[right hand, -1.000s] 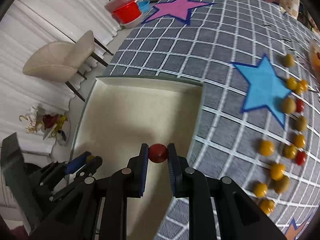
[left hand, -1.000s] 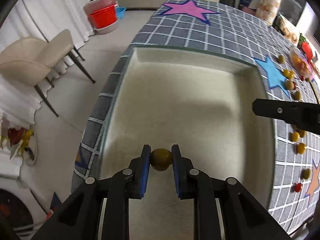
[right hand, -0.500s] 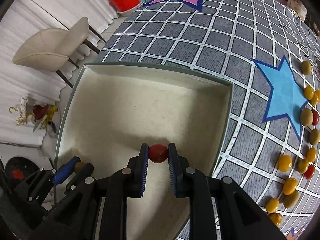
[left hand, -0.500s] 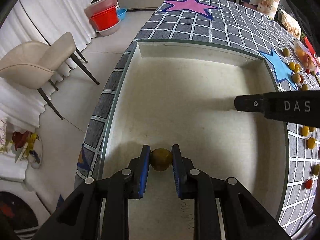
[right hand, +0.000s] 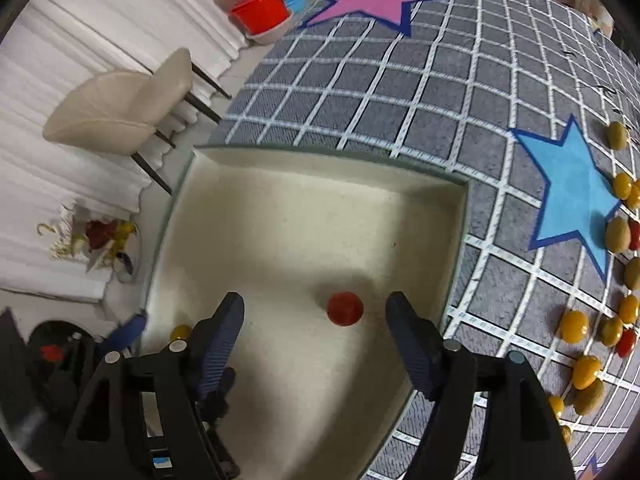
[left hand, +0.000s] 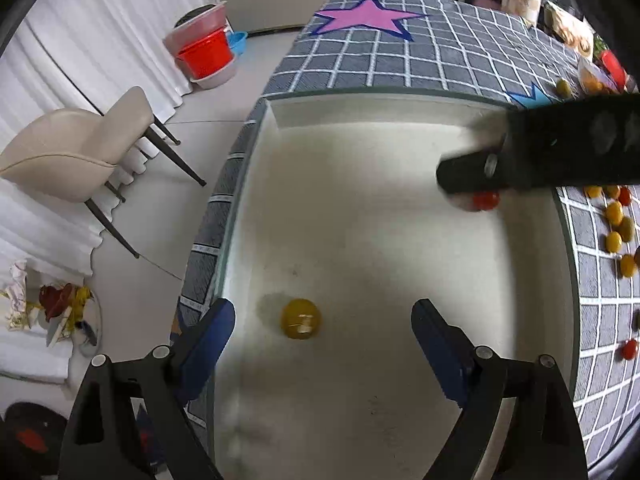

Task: Organize fruits
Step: 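Carry both tomatoes over the white tray and open both grippers to drop them, then grasp a tan round fruit with the right gripper while the left grasps a yellow tomato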

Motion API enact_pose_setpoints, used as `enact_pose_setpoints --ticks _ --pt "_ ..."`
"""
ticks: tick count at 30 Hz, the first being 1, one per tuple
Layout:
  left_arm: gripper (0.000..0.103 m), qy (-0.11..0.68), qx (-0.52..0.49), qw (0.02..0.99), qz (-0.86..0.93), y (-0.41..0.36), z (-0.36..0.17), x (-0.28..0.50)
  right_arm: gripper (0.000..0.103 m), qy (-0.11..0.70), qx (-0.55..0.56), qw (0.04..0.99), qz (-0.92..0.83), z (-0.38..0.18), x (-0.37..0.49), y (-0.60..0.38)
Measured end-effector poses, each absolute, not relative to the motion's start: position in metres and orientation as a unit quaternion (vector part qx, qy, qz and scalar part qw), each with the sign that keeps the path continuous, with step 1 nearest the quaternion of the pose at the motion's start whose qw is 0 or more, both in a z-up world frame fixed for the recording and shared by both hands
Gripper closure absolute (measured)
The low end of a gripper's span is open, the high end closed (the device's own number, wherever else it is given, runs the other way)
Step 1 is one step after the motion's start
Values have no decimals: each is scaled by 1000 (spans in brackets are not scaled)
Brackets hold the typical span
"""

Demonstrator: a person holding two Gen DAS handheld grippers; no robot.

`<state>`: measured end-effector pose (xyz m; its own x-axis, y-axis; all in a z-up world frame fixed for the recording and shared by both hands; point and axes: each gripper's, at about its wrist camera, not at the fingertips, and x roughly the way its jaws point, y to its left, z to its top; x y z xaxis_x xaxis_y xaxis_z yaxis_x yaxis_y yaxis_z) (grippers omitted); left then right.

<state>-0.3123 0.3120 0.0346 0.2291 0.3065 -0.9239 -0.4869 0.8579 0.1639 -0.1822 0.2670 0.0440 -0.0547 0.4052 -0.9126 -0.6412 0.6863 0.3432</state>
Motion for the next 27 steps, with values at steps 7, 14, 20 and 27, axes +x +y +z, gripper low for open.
enact_pose_setpoints --ticks 7,14,20,27 --pt "12 560 -63 795 224 287 54 -298 24 594 -56 718 358 85 -171 210" --pt "12 542 -42 820 180 252 78 -263 24 598 -37 747 287 97 -164 112" --pt "12 528 -17 839 129 211 93 -220 24 610 -40 759 224 88 -168 41" --pt "12 539 -21 837 91 179 79 -175 24 636 -34 748 190 75 -181 -4"
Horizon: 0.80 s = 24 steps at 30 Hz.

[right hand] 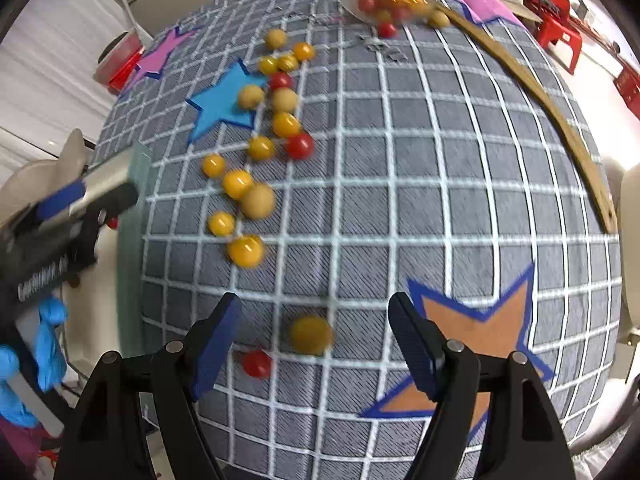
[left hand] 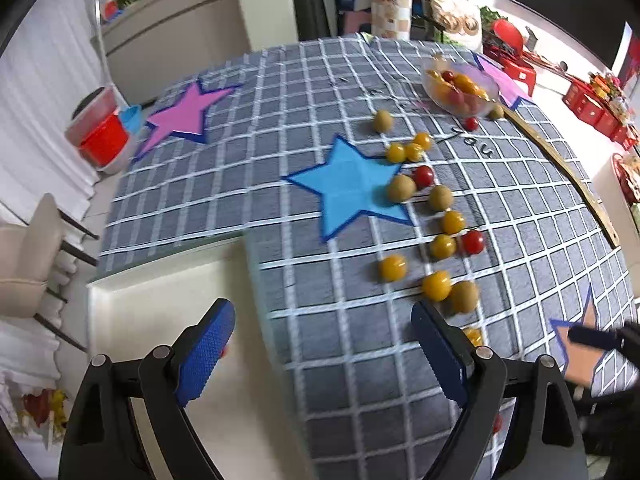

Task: Organize fruits
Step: 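Grasp a tan round fruit with the right gripper while the left grasps a yellow tomato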

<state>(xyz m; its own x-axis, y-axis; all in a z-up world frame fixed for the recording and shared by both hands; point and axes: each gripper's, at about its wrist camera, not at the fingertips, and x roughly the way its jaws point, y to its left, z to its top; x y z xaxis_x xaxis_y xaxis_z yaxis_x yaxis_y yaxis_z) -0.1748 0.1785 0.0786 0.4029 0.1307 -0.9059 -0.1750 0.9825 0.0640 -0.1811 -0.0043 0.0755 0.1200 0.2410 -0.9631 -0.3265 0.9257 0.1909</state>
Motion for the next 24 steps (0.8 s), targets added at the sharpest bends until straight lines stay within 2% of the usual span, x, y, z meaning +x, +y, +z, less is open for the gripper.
enact_pose_setpoints --ticks 12,16,18,24 --pt "12 560 -28 823 90 169 41 -139 25 645 -42 737 199 61 -192 -13" --pt "13 563 -21 821 89 164 33 -130 33 646 -48 735 200 56 -193 -9" --pt "28 568 -21 818 86 162 29 -127 38 648 -50 734 198 53 -192 -5" --pt "28 576 -26 811 96 164 22 -122 40 646 -74 734 197 48 -194 6"
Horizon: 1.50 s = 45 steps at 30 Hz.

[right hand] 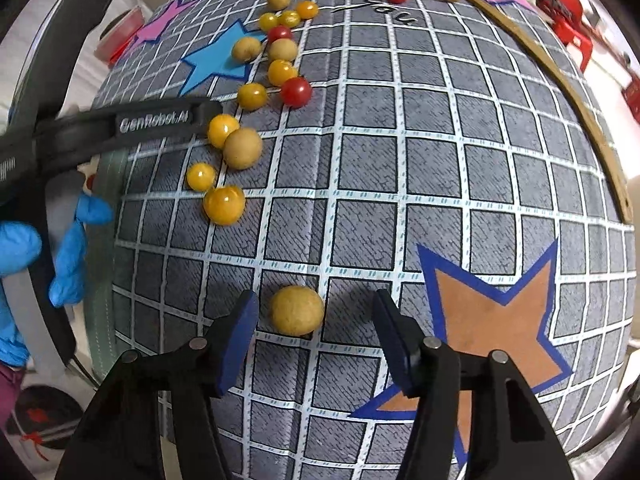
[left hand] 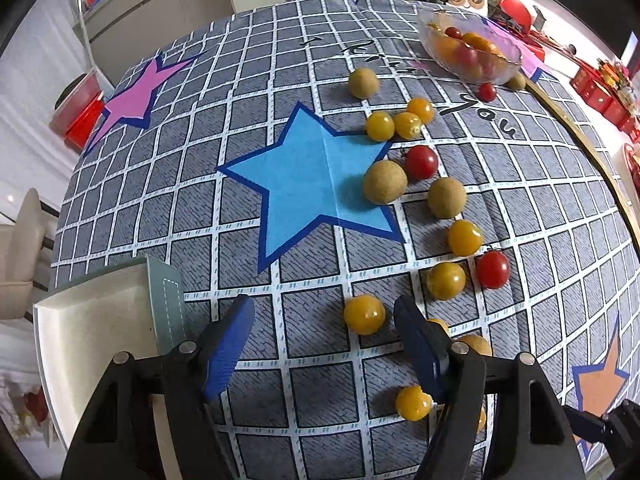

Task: Organize fruits
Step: 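Grasp a tan round fruit with the right gripper while the left grasps a yellow tomato, then move both held fruits over the white tray and release them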

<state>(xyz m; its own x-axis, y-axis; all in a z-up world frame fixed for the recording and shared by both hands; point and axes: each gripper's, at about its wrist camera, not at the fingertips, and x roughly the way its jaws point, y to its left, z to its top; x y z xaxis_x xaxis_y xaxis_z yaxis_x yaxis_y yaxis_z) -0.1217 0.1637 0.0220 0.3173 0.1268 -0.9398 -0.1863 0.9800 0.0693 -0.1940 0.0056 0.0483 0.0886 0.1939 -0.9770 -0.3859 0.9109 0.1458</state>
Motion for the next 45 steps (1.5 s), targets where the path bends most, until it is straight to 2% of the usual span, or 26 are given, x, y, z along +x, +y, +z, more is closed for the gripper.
enact_pose_setpoints --ticks 1,3,7,9,10,12,19,24,36,45 --pt "30 578 -26 810 99 165 21 -122 40 643 -84 735 198 48 -195 8" --pt "43 583 -29 806 96 166 19 -122 41 638 -101 738 197 47 -199 13" --pt "44 582 -26 807 98 163 19 -124 48 629 -129 741 197 47 -205 18" --pt "61 581 -29 808 93 162 19 -125 60 625 -137 743 197 46 -208 22" --pt "66 581 -32 809 87 160 19 -125 71 624 -136 743 199 47 -209 23" --pt "82 581 -32 810 72 155 20 -125 73 625 -130 742 204 46 -208 23" --pt "82 579 -69 810 64 159 29 -142 73 642 -22 733 221 51 -193 -3" --pt "82 572 -74 814 69 165 45 -161 73 642 1 735 217 57 -185 -16" --pt "82 553 -100 819 115 201 70 -211 73 637 -8 734 236 69 -181 -1" --pt "82 549 -120 808 175 250 69 -255 73 626 -37 725 285 79 -185 56"
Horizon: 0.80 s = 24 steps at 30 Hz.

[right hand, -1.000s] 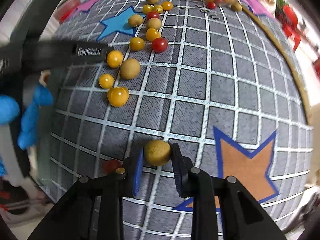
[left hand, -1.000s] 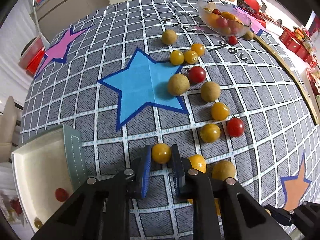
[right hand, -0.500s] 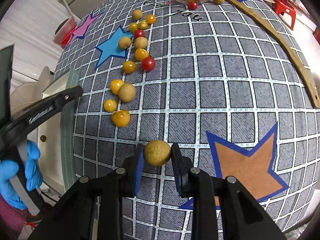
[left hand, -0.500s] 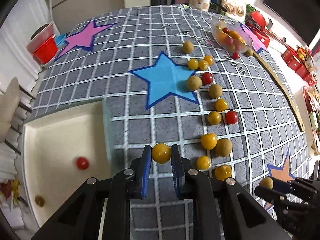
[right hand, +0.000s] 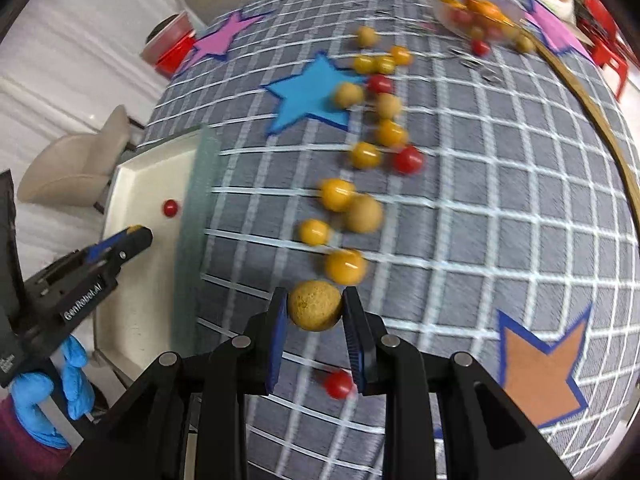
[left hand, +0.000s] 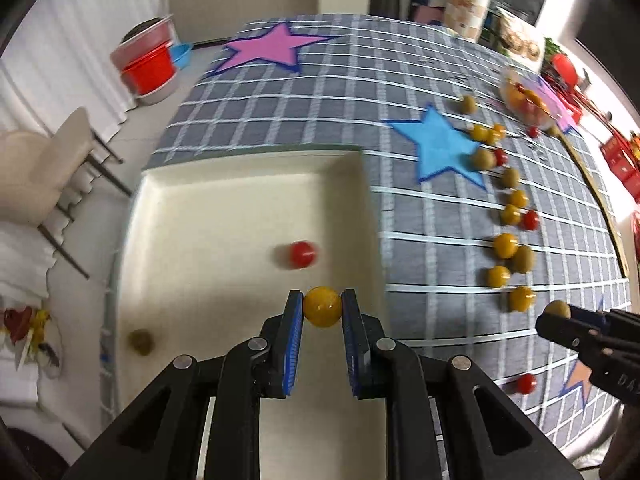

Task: Organize fruits
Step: 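Move both held fruits over the white tray and release them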

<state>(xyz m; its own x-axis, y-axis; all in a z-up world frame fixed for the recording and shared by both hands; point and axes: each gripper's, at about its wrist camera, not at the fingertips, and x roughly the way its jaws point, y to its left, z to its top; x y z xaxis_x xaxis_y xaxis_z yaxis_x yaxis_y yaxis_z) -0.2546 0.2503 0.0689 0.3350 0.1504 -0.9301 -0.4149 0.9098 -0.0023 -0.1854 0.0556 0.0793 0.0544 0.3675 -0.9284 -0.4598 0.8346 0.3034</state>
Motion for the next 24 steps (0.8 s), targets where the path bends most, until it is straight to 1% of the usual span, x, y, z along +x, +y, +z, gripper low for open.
enact_pose_setpoints --ticks 6,12,17,24 --pt "82 541 -128 804 214 288 64 -272 73 618 -55 710 332 85 -187 111" --pt "82 538 -136 797 238 320 51 -274 73 610 -70 701 363 84 -184 171" --pt "82 541 -137 791 250 334 39 -271 73 612 -76 692 375 76 -174 214" --pt "82 544 -144 785 258 341 29 -271 73 620 -92 689 364 57 -164 246"
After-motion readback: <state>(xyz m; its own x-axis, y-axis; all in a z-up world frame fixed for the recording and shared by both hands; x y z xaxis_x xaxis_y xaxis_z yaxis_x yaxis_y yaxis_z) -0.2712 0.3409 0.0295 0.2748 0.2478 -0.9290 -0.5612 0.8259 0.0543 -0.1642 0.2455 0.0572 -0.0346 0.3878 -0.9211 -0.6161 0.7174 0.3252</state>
